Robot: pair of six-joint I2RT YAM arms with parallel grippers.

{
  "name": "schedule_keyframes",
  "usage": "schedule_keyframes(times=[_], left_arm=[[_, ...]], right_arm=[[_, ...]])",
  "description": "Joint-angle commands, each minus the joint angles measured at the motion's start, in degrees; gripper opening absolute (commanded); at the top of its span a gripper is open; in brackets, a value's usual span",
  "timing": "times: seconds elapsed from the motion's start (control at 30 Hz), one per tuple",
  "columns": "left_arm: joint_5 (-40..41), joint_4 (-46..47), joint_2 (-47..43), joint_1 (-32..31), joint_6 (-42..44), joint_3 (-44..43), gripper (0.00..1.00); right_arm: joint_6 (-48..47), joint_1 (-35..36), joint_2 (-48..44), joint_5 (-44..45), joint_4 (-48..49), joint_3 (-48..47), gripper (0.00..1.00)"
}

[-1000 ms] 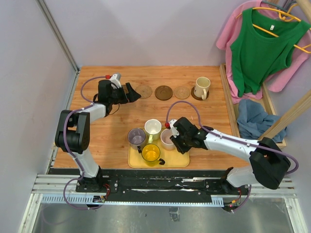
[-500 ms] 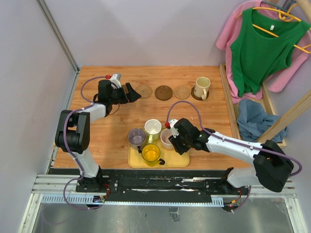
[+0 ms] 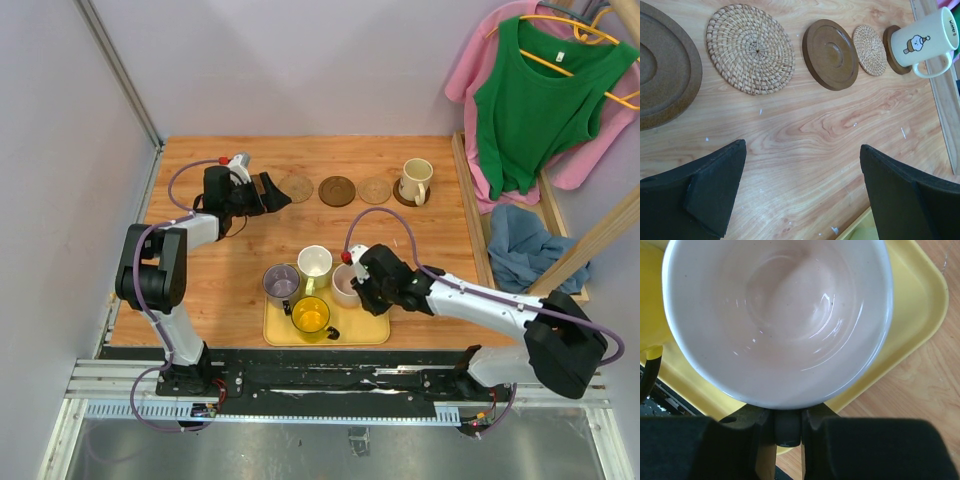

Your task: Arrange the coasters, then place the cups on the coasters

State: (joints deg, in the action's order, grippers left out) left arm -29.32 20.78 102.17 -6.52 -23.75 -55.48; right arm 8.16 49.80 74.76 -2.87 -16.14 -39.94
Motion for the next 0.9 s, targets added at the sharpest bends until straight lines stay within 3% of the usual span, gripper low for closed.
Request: schedule_keyframes(times=[0.0, 0.23, 0.47, 0.7, 0.87], left_arm=[[-1.18, 1.86, 0.49, -0.24, -0.31, -0.04, 1.0], [-1.1, 1.78, -0.24, -0.24, -0.16, 0.2, 1.0], [-0.83, 1.51, -1.09, -0.24, 0.14, 0.31, 1.0], [-0.7, 1.06, -1.86, -0.23, 0.6, 0.29, 1.0], [0.04, -0.44, -2.33, -0.24, 1.95, 0.0, 1.0]], right_arm=[[0.78, 0.96, -2.6, 1.2, -0.5, 1.01, 0.01], [0.5, 1.95, -6.01, 6.98, -0.66, 0.06, 0.01], [-0.66, 1.84, -7.9, 20.17, -0.27, -5.35, 0.01], [-2.57, -1.8, -0.54, 29.95, 2.44, -16.29, 0.01], [-3.15, -7.75, 7.71, 27.12, 4.52, -24.28, 0.01]])
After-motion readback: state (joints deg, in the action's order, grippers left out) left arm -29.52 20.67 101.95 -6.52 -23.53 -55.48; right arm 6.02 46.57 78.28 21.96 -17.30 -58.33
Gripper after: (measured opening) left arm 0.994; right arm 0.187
